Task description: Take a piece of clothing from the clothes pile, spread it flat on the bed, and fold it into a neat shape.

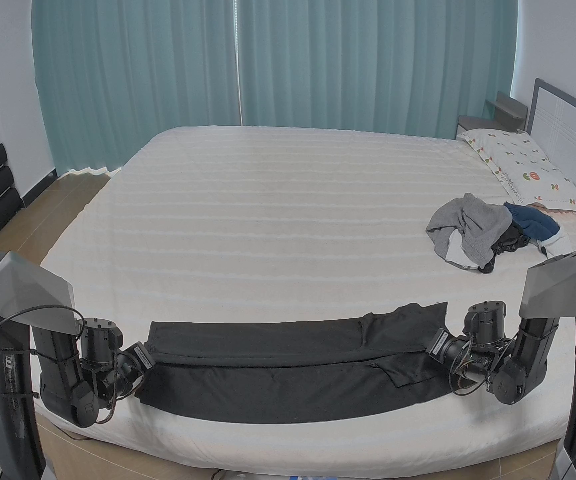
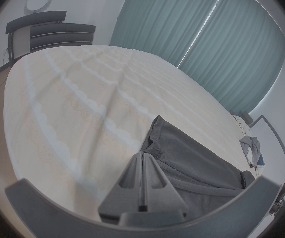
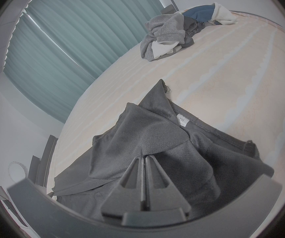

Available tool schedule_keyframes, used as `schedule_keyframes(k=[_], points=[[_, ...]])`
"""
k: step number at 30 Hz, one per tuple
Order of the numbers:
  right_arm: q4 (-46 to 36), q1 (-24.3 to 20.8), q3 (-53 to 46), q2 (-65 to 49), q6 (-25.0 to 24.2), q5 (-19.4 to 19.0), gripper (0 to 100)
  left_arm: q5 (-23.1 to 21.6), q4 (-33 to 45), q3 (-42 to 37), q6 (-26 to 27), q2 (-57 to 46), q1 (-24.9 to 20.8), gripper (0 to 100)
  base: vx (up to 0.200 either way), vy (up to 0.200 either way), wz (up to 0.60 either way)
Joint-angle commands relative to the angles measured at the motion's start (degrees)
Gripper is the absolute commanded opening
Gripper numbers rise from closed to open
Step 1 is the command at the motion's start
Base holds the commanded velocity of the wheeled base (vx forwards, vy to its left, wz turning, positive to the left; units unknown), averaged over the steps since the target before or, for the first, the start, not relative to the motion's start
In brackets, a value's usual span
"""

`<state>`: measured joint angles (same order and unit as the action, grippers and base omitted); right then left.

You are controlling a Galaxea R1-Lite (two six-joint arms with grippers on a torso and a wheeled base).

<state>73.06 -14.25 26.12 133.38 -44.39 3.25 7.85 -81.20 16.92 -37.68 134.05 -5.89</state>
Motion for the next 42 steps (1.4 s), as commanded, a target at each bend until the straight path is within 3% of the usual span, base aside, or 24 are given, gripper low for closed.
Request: schedule_keyframes(k=[1, 20, 21, 23, 24, 31, 38, 39, 42], points=[[0.07, 0.28, -0.11, -0.66, 0.0, 0.0, 0, 0.06, -0.01, -0.57, 0.06, -0.01, -0.09, 0, 0.0, 0.0, 0.0], [-0.64, 0.98, -1.08, -0.66, 2.11, 0.0, 0, 0.06, -0.01, -1.45, 0.06, 0.34, -1.76, 0, 0.0, 0.0, 0.0], [-0.64, 0.98, -1.08, -0.66, 2.11, 0.0, 0, 0.06, -0.01, -1.45, 0.06, 0.34, -1.76, 100, 0.0, 0.0, 0.0], [-0.55, 0.89, -1.08, -0.49, 2.37, -0.09, 0, -0.03, -0.01, -1.8, 0.15, 0.34, -2.02, 100, 0.0, 0.0, 0.0], [-0.37, 0.89, -1.08, -0.57, 2.37, -0.09, 100, -0.03, -0.01, -1.8, 0.15, 0.34, -2.02, 100, 0.0, 0.0, 0.0], [-0.99, 1.59, -1.52, -6.46, 2.46, -0.09, 100, 0.06, -0.01, -2.07, 0.15, -0.19, -2.29, 100, 0.0, 0.0, 0.0], [-4.94, 5.81, -0.81, -13.41, 2.64, -1.85, 100, -0.03, -0.01, -1.72, -0.2, -3.97, -1.76, 100, 0.0, 0.0, 0.0], [-5.82, 8.01, -0.02, -13.41, 2.55, -4.66, 100, -0.2, -0.01, -0.66, -0.64, -5.29, -0.7, 100, 0.0, 0.0, 0.0], [-6.09, 9.86, 0.86, -11.82, 2.02, -7.91, 100, -0.38, -0.01, 2.33, -2.84, -4.76, 0.61, 100, 0.0, 0.0, 0.0]])
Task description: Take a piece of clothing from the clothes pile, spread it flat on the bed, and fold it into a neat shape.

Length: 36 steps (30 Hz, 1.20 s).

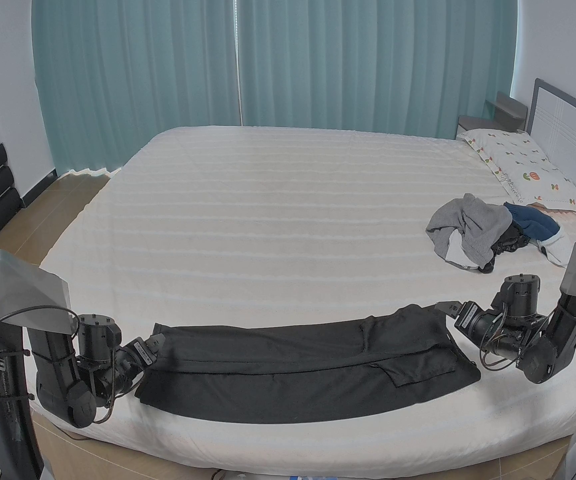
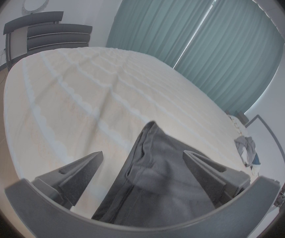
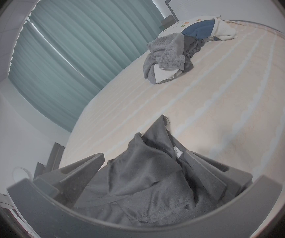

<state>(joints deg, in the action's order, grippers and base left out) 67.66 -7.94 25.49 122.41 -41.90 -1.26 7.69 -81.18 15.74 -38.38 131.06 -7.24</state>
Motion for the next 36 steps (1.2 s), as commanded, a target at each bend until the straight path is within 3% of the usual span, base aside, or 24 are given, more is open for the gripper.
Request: schedule_keyframes(k=[1, 4, 7, 11, 14, 23, 24, 32, 36], points=[[-0.51, 3.89, 1.76, 0.03, -0.46, -4.11, 100, -0.4, 0.05, 4.48, -3.55, -1.51, 2.32, 100, 0.0, 0.0, 0.0], [-0.16, 4.33, 2.11, 2.49, -0.82, -5.25, 100, -2.07, 0.05, 7.2, -6.71, -0.72, 3.02, 100, 0.0, 0.0, 0.0], [0.19, 4.42, 3.25, 4.42, -4.33, -7.01, 100, -5.23, 0.14, 9.22, -7.06, 1.04, 3.73, 100, 0.0, 0.0, 0.0], [0.02, 6.27, 4.22, 5.21, -8.29, -12.37, 100, -5.93, 0.14, 12.74, -7.06, 3.85, 3.64, 100, 0.0, 0.0, 0.0], [0.11, 7.76, 4.22, 5.83, -8.55, -16.23, 100, -5.93, 0.85, 15.11, -6.8, 6.22, 3.55, 100, 0.0, 0.0, 0.0], [0.37, 8.99, 5.18, 8.2, -8.81, -17.03, 100, -6.02, 1.46, 16.87, -6.45, 8.6, 3.2, 100, 0.0, 0.0, 0.0], [0.37, 9.17, 5.18, 8.38, -8.81, -17.03, 100, -5.93, 1.46, 16.87, -6.45, 8.95, 3.11, 0, 0.0, 0.0, 0.0], [0.46, 10.92, 6.06, 8.29, -11.19, -17.38, 100, -4.79, 0.85, 16.69, -6.36, 10.09, 3.9, 0, 0.0, 0.0, 0.0], [0.37, 11.72, 6.15, 8.46, -11.27, -17.73, 100, -1.63, 0.23, 15.9, -9.26, 10.09, 4.52, 0, 0.0, 0.0, 0.0]])
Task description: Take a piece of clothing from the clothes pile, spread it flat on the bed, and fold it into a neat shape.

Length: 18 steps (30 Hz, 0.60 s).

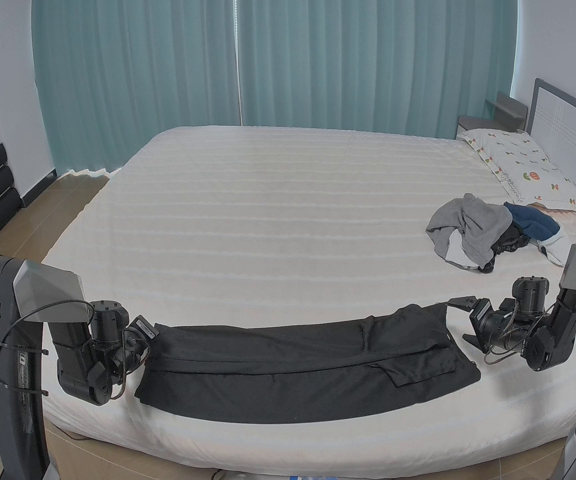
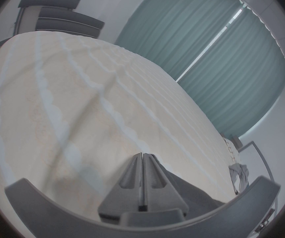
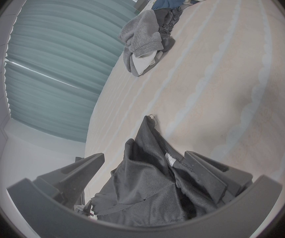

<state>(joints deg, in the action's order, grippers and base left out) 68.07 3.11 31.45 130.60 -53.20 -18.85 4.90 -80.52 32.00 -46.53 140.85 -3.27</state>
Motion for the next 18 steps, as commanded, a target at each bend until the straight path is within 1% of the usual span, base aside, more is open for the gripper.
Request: schedule_keyframes(k=[1, 10, 16, 18], points=[[-0.04, 0.67, 0.28, 0.36, 0.03, -0.14, 100, 1.34, -0.52, -0.36, -1.54, 0.3, 0.63, 0, 0.0, 0.0, 0.0], [-0.13, 0.85, 0.54, 1.77, 0.29, -0.14, 100, 1.43, -0.69, 0.26, -1.9, 0.65, 0.81, 0, 0.0, 0.0, 0.0], [-0.13, 1.11, 0.89, 2.03, 0.29, -0.23, 100, 0.55, -0.69, 0.43, -2.16, 0.13, 0.89, 0, 0.0, 0.0, 0.0], [-0.04, 1.64, 0.89, 2.12, 0.2, -1.98, 100, -2.97, -0.69, 0.61, -2.25, -0.58, 0.89, 0, 0.0, 0.0, 0.0]])
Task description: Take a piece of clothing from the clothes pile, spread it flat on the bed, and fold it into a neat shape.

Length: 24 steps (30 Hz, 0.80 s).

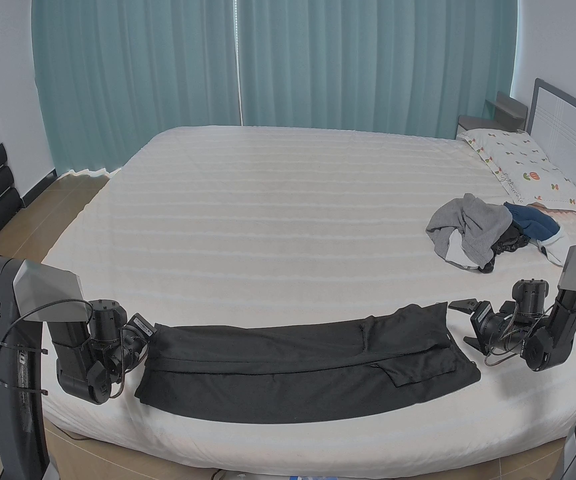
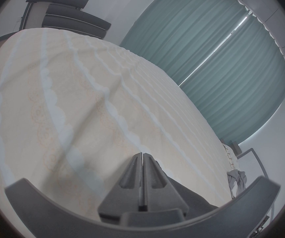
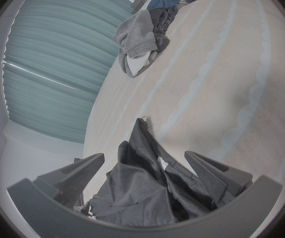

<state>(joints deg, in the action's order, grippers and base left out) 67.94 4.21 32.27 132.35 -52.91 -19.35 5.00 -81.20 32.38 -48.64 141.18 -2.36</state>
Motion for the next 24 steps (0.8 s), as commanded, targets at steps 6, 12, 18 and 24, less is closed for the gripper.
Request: schedule_keyframes(k=[6, 12, 18, 24], points=[[0.18, 1.6, -0.01, 0.01, -0.27, -3.68, 100, -7.28, -0.1, 0.4, -0.05, -1.52, 0.17, 100, 0.0, 0.0, 0.0], [1.5, 1.42, -0.63, 0.45, 0.0, -3.59, 100, -9.3, -0.01, 1.64, 0.12, -1.17, 0.26, 100, 0.0, 0.0, 0.0], [2.37, 1.24, -0.89, 0.63, 0.0, -3.59, 100, -9.39, -0.01, 2.16, 0.39, -0.03, 0.17, 100, 0.0, 0.0, 0.0], [2.46, 1.24, -0.98, 0.63, 0.0, -3.68, 100, -9.22, -0.01, 1.37, 2.23, 0.24, -0.1, 0, 0.0, 0.0, 0.0]])
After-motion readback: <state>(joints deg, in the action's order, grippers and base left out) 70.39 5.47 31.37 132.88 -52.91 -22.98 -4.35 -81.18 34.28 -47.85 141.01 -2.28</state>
